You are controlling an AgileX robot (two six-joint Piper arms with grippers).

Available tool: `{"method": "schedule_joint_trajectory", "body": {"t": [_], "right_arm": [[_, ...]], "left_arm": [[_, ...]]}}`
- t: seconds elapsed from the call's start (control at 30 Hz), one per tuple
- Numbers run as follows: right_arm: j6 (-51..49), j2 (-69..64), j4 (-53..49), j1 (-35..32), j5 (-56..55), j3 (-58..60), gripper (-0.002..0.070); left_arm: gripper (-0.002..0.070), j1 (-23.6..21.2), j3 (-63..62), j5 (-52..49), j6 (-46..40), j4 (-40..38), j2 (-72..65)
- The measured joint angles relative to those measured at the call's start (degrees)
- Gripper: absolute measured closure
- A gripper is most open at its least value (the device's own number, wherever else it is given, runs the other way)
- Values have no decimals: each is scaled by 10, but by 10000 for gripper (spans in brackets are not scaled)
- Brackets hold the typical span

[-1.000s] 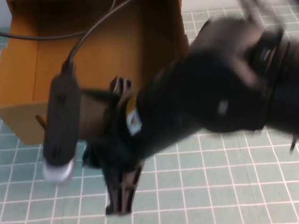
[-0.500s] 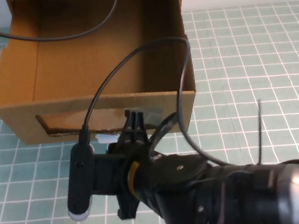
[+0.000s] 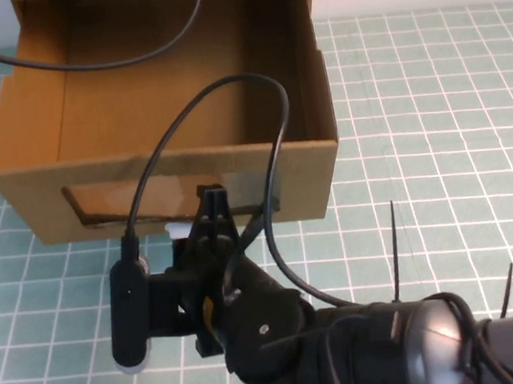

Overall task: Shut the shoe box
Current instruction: Close the shoe box with your right arm

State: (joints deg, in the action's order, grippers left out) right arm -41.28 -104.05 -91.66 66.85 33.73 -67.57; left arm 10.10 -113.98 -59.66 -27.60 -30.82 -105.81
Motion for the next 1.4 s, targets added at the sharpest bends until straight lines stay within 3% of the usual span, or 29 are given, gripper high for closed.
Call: {"method": "schedule_joint_trajectory", "body": {"t": [0.37, 0.93, 1.4], "right_arm": [[-19, -15, -28, -45, 3, -60, 690], [-37, -98, -30, -168, -130, -186, 690], [-67, -162, -32, -210, -172, -278, 690]], "left_arm": [[680, 0, 0, 0, 0, 0, 0], [680, 0, 0, 22, 0, -16, 0], [680, 0, 0, 41, 0, -37, -1]]}}
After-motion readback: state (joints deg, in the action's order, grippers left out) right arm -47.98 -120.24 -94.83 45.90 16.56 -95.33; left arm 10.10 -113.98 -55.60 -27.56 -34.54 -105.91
